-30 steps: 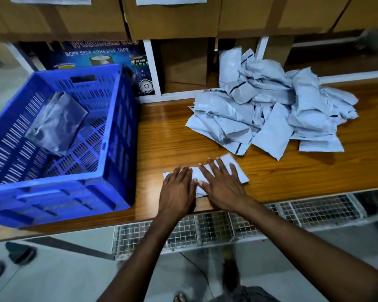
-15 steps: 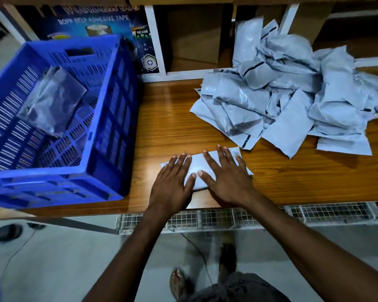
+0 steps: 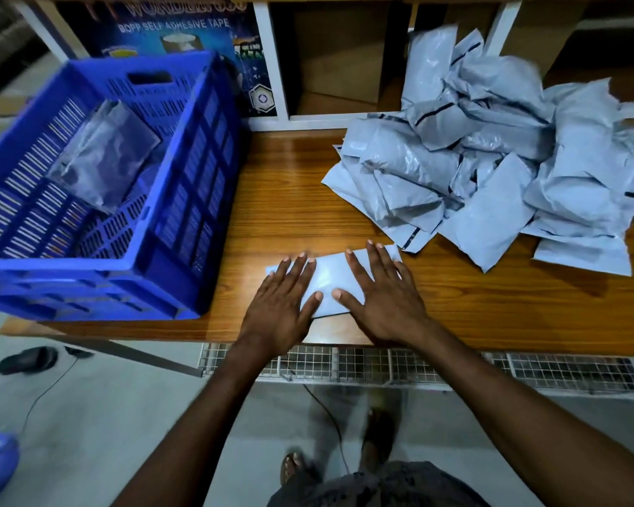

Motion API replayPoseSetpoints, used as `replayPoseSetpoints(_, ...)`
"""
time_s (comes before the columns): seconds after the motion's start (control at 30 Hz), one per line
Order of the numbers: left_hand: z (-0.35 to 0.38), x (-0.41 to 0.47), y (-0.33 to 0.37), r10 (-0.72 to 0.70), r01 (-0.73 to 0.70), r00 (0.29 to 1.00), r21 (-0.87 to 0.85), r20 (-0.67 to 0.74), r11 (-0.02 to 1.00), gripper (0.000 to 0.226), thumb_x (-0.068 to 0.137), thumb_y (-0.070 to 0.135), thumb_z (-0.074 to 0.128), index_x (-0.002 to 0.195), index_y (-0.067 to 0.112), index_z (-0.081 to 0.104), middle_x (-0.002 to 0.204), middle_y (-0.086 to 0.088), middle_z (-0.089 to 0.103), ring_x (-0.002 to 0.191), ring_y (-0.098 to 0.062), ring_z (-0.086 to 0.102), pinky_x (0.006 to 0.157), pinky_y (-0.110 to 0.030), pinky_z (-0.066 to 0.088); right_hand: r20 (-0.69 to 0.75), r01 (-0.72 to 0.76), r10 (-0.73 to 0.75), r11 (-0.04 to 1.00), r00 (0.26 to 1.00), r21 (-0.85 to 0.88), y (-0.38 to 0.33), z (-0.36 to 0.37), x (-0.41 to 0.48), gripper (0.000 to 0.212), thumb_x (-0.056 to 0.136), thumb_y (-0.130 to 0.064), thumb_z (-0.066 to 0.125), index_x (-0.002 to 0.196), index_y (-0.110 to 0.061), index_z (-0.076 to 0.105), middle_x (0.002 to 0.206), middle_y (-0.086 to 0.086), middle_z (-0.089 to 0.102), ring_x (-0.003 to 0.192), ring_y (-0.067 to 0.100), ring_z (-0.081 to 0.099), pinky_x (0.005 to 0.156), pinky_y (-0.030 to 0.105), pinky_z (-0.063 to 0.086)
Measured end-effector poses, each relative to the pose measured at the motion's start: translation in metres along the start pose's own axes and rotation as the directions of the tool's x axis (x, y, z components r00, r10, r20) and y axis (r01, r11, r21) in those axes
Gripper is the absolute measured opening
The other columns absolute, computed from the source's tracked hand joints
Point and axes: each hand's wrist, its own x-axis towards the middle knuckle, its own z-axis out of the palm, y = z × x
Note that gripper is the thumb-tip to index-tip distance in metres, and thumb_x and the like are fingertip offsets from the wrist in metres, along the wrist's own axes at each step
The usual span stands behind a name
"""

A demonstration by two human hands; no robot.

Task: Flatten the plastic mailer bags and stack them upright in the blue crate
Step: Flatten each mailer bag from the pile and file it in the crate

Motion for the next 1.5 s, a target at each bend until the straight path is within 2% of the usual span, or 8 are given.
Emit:
replayPoseSetpoints(0.33,-0.016,-0.055,-0.019,0.239,-0.239,0.964,-0.013,0.114,0.971,0.083,0.1,0.064,0.046,0.165,0.031,0.006,0.171,0.008,-0.007,0.159,-0.017,-0.005,0.128,-0.038,0.008,0.114,0.208,-0.198,0.974,0.974,-0.086,0.005,-0.011,-0.062,0.096,0.087,-0.087,0.023,0.16,-0.036,-0.013,0.168,-0.006,-0.018,0.155,0.016,-0.015,0.126,0.05,0.002)
replayPoseSetpoints(0.5,-0.027,-0.086,-0.024,0.283,-0.304,0.944,-0.112,-0.172,0.946,0.048,0.101,0.01,0.058,0.147,0.026,0.056,0.161,0.004,0.042,0.141,-0.021,0.05,0.102,-0.04,0.054,-0.076,0.229,-0.23,0.973,0.97,-0.02,-0.007,-0.021,-0.112,0.073,0.094,-0.012,0.064,0.156,-0.035,0.035,0.165,-0.002,0.027,0.147,0.022,0.033,0.109,0.042,0.042)
replayPoseSetpoints(0.7,-0.072,-0.079,0.003,-0.102,-0.178,0.895,-0.558,-0.434,0.811,0.027,0.101,0.03,0.066,0.127,0.034,0.061,0.073,0.007,0.058,0.06,-0.008,0.056,0.058,-0.035,0.05,-0.277,0.084,0.058,0.878,0.959,0.472,-0.006,-0.082,-0.107,0.031,0.094,-0.029,0.07,0.125,-0.036,0.069,0.122,-0.009,0.071,0.107,0.013,0.065,0.086,0.035,0.054)
replayPoseSetpoints(0.83,-0.059,-0.048,0.007,-0.233,-0.07,0.891,-0.624,-0.389,0.778,0.033,0.103,0.032,0.06,0.135,0.034,0.052,0.062,0.0,0.053,0.049,-0.013,0.055,0.052,-0.04,0.05,-0.211,-0.007,0.092,0.928,0.973,0.373,0.006,-0.093,-0.072,0.034,0.091,-0.043,0.071,0.124,-0.033,0.07,0.128,-0.01,0.068,0.116,0.012,0.062,0.083,0.026,0.042)
replayPoseSetpoints(0.9,-0.044,-0.035,0.005,-0.259,0.01,0.914,-0.62,-0.312,0.784,0.04,0.105,0.032,0.055,0.143,0.031,0.043,0.069,-0.003,0.063,0.061,-0.024,0.065,0.058,-0.043,0.053,-0.159,-0.069,0.114,0.962,0.981,0.263,0.012,-0.084,-0.055,0.042,0.092,-0.047,0.068,0.131,-0.033,0.065,0.135,-0.005,0.065,0.121,0.018,0.06,0.09,0.03,0.045)
replayPoseSetpoints(1.0,-0.022,-0.025,0.003,-0.245,0.069,0.904,-0.448,-0.35,0.892,0.056,0.106,0.029,0.052,0.157,0.018,0.031,0.133,-0.013,0.062,0.117,-0.03,0.059,0.093,-0.042,0.046,-0.254,-0.052,0.05,0.999,0.966,0.0,0.005,-0.062,-0.044,0.047,0.098,-0.036,0.062,0.143,-0.024,0.054,0.147,0.004,0.055,0.133,0.026,0.051,0.109,0.041,0.037)
replayPoseSetpoints(1.13,-0.001,-0.027,0.021,0.013,-0.036,0.965,-0.084,-0.262,0.996,0.054,0.111,0.036,0.029,0.159,0.013,0.034,0.163,-0.009,0.038,0.15,-0.028,0.033,0.117,-0.046,0.035,-0.266,-0.001,0.037,0.991,0.963,0.136,-0.046,-0.023,-0.055,0.047,0.108,-0.029,0.04,0.154,-0.017,0.041,0.161,0.004,0.037,0.15,0.023,0.028,0.122,0.042,0.017)
replayPoseSetpoints(1.5,0.017,-0.031,0.011,-0.006,0.01,0.988,0.027,-0.156,1.0,0.066,0.107,0.056,0.024,0.163,0.02,0.028,0.169,-0.003,0.023,0.157,-0.021,0.019,0.124,-0.041,0.024,-0.084,-0.107,0.109,0.994,0.99,0.027,-0.024,0.02,-0.061,0.082,0.102,-0.069,0.009,0.162,-0.015,-0.004,0.169,0.0,-0.013,0.155,0.013,-0.016,0.124,0.033,-0.01)
